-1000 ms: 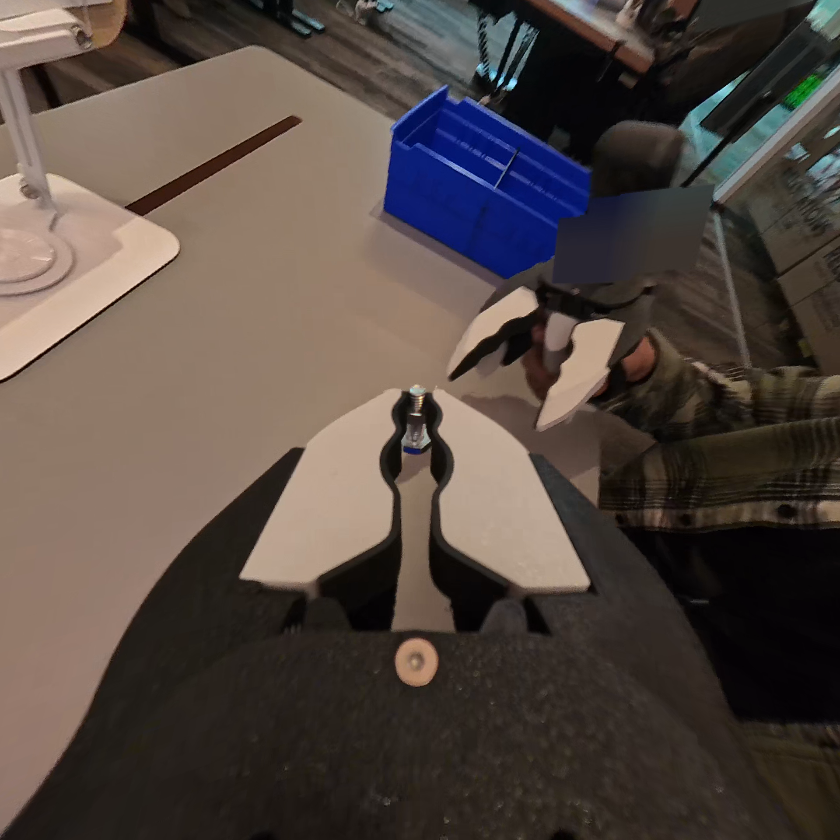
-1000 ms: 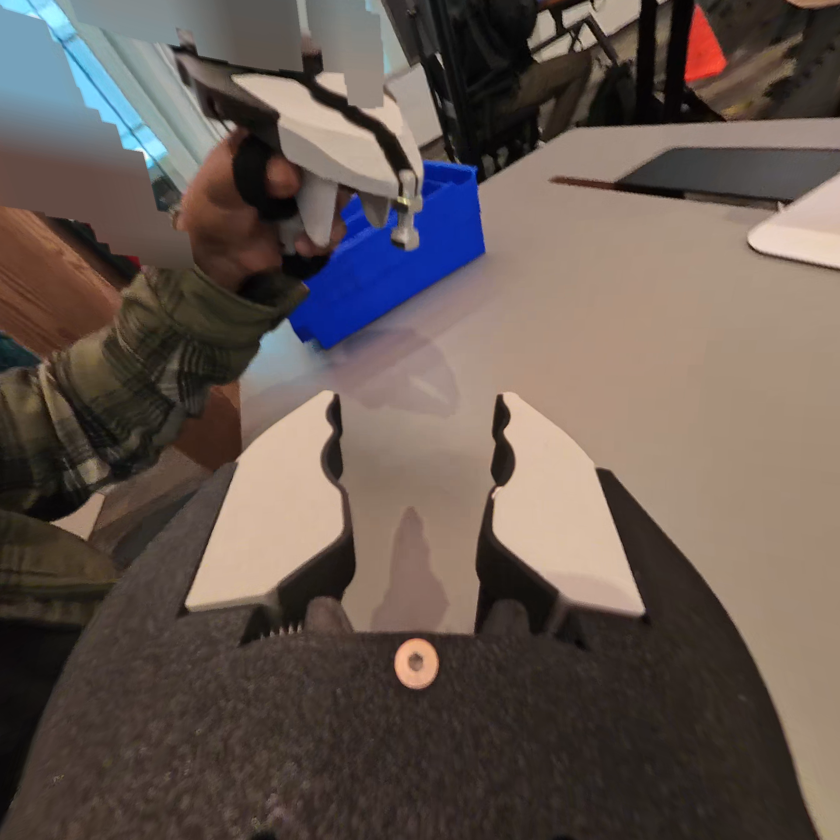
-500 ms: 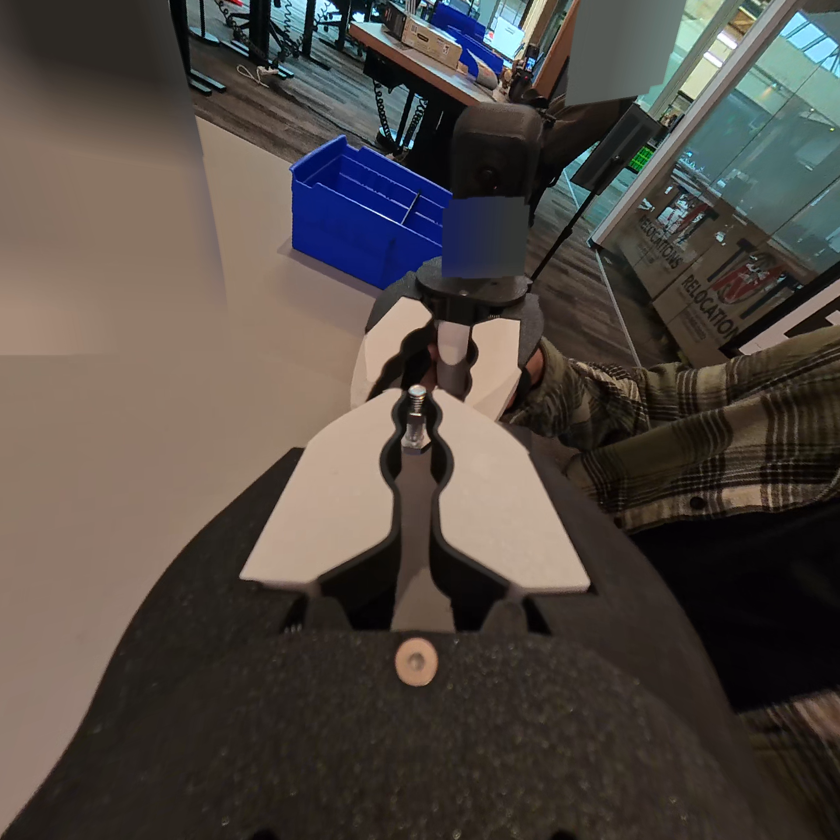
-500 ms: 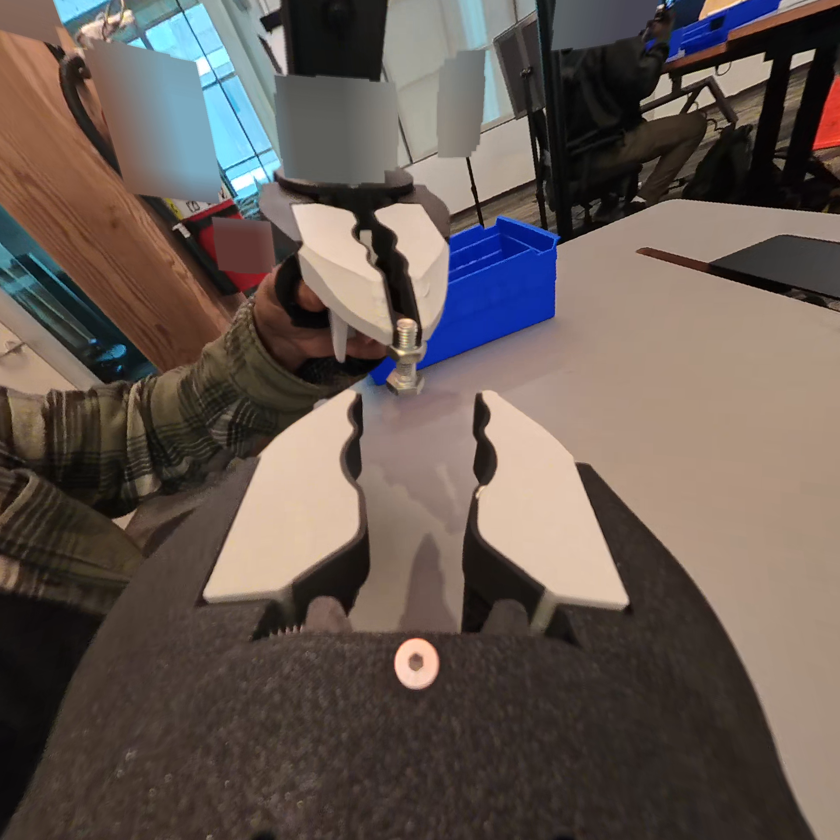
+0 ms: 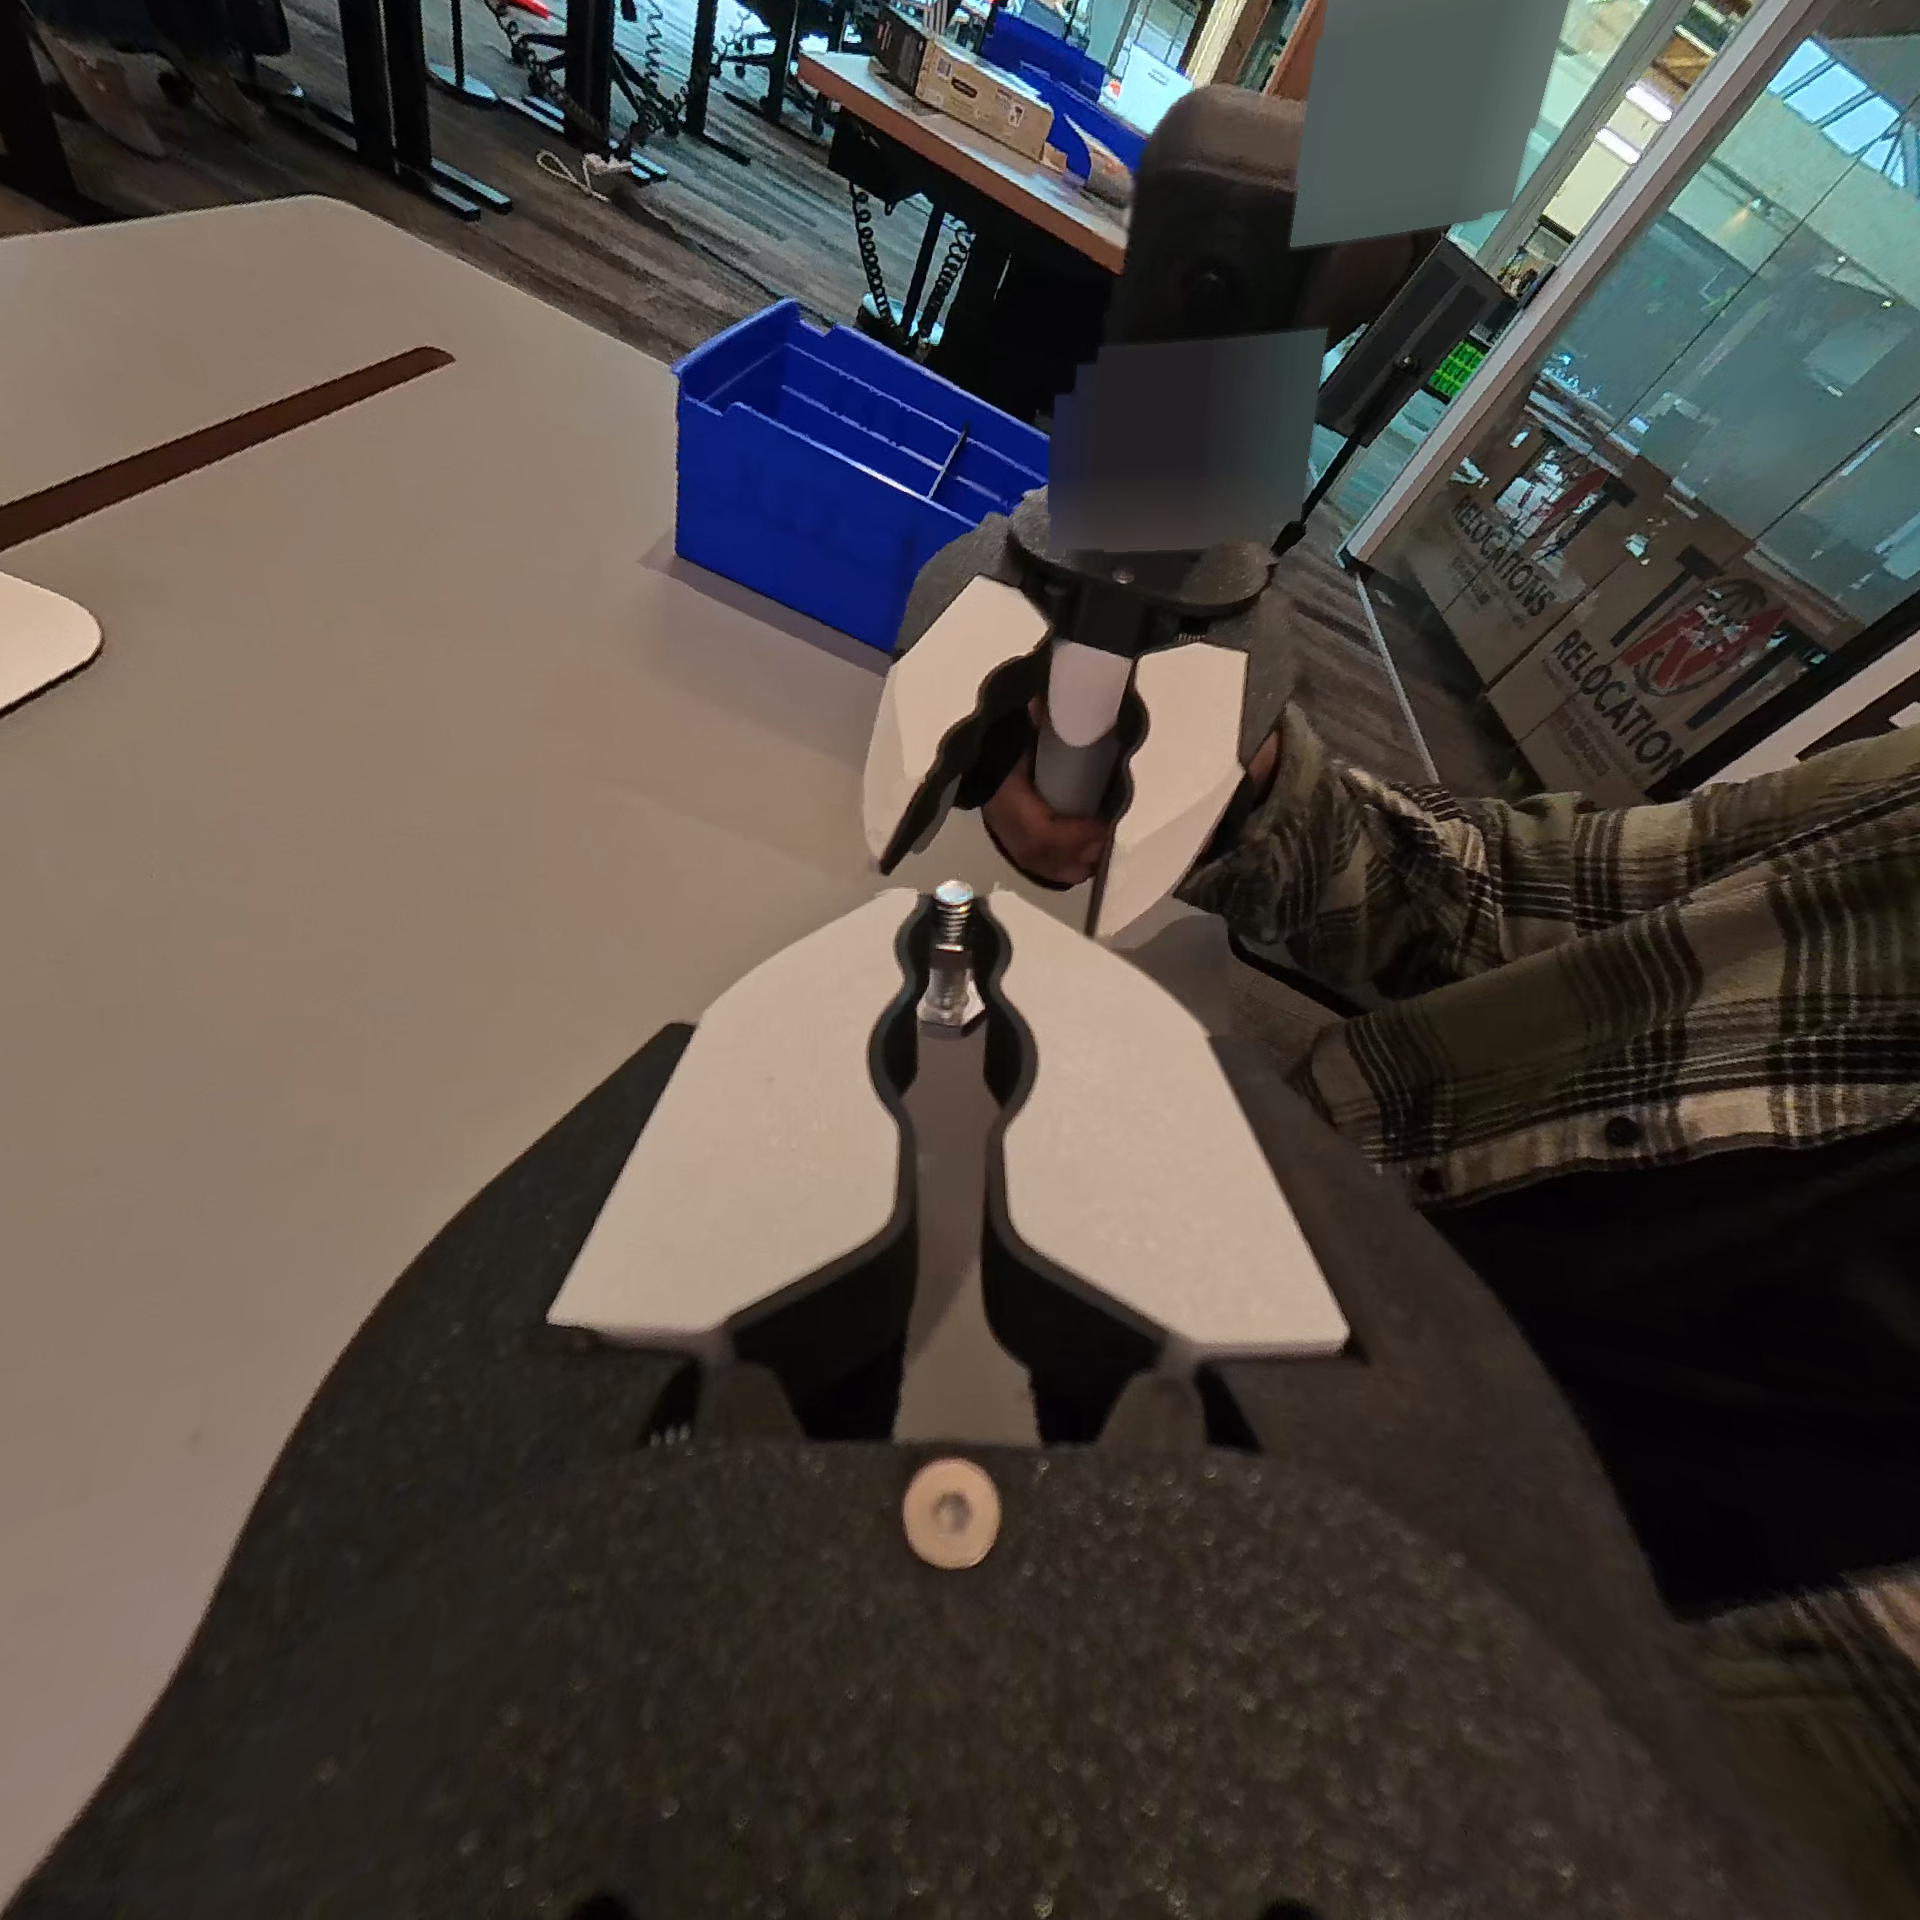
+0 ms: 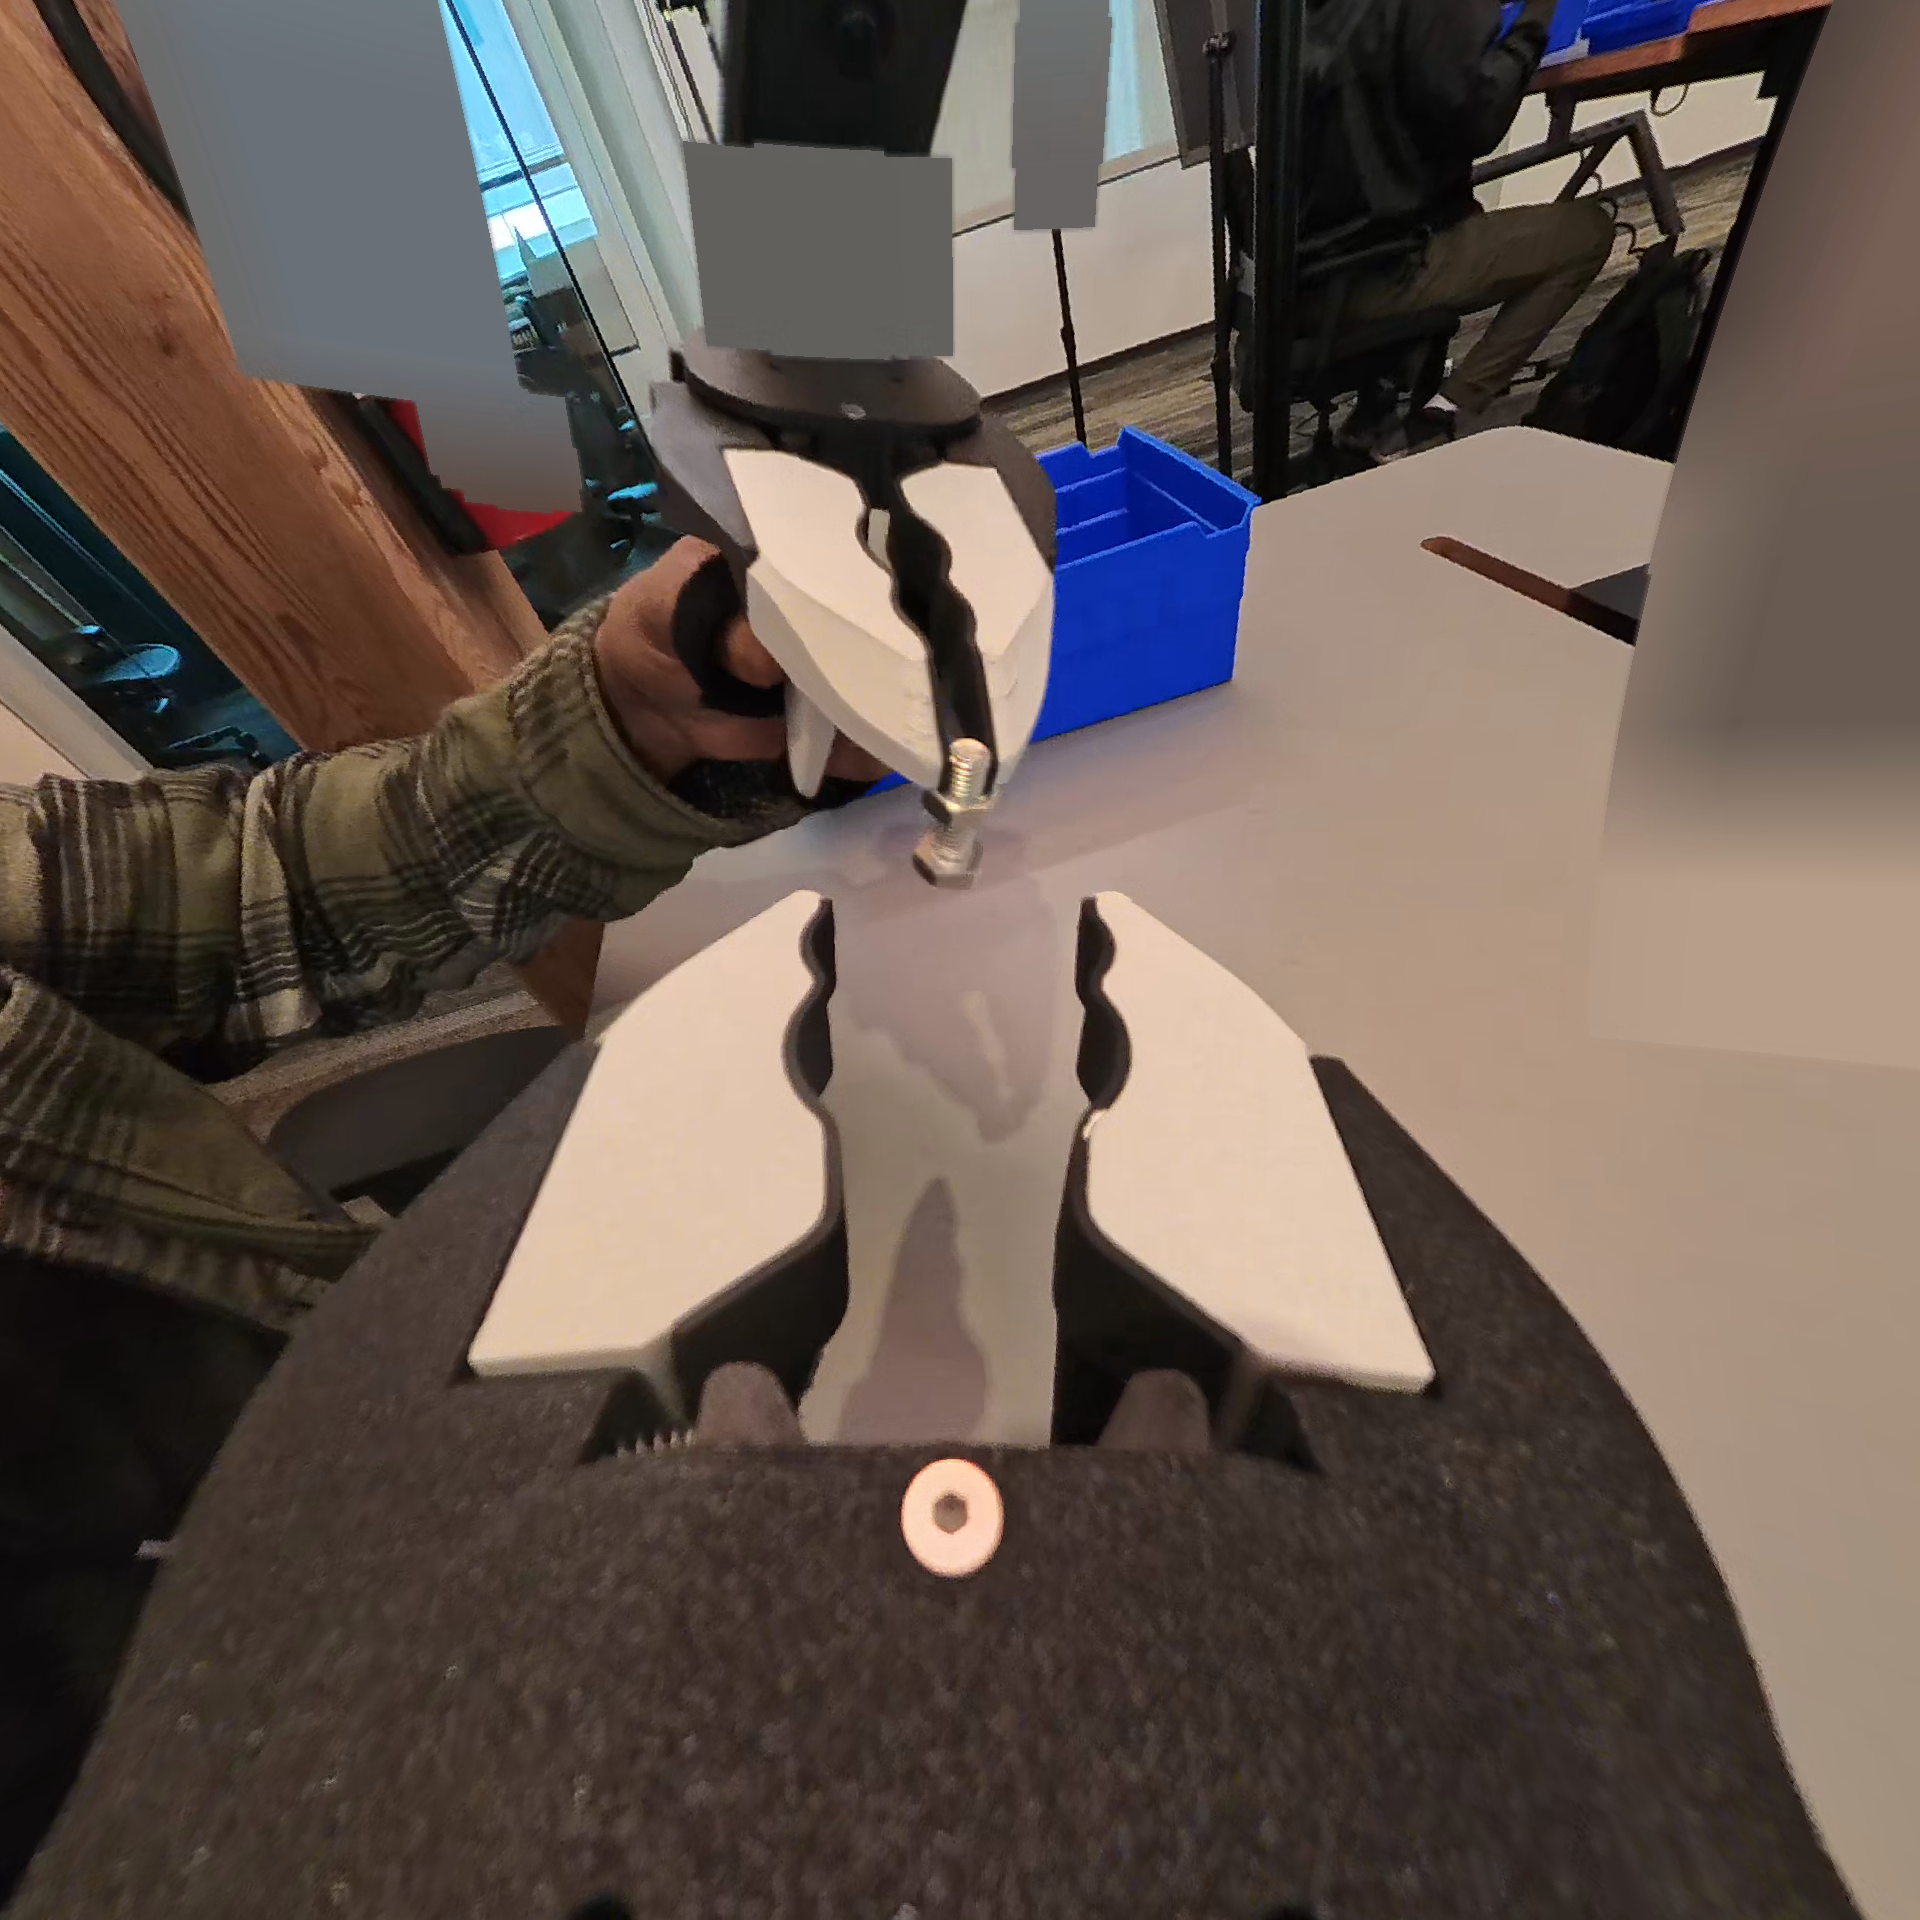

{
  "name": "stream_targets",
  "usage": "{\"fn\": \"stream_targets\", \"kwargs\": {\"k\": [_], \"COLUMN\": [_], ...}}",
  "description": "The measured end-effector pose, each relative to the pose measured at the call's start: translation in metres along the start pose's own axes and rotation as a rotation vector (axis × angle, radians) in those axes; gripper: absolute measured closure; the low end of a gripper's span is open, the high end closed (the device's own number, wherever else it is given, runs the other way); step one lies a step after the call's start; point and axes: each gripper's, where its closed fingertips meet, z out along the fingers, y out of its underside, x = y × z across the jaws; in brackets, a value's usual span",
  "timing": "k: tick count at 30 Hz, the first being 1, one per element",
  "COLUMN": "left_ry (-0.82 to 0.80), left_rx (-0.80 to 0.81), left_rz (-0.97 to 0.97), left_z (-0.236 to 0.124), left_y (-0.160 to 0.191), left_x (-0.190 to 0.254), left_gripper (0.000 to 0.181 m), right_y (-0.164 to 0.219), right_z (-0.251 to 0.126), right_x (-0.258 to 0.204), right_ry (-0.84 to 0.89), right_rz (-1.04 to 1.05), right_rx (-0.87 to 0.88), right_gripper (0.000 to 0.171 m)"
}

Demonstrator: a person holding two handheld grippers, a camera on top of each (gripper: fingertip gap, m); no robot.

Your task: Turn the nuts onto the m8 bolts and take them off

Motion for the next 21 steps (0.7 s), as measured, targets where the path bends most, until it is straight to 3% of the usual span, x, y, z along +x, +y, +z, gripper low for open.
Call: {"fn": "stream_targets", "kwargs": {"k": [5, 15, 21], "left_ry": [-0.046, -0.137, -0.167], "left_rx": [-0.034, -0.184, -0.287], "left_rz": [0.0, 0.121, 0.133], "left_z": [0.01, 0.079, 0.089], "left_y": [0.019, 0.089, 0.107], "left_x": [-0.024, -0.08, -0.094], "left_gripper": [0.175, 0.175, 0.175], "right_y": [0.004, 0.026, 0.032], "right_z": [-0.007, -0.037, -0.051], "right_x": [0.003, 0.012, 0.013], "right_ry": [0.024, 0.091, 0.109], "right_rz": [0.001, 0.051, 0.072], "right_rx": [-0.014, -0.021, -0.011], "right_gripper": [0.127, 0.127, 0.127]}}
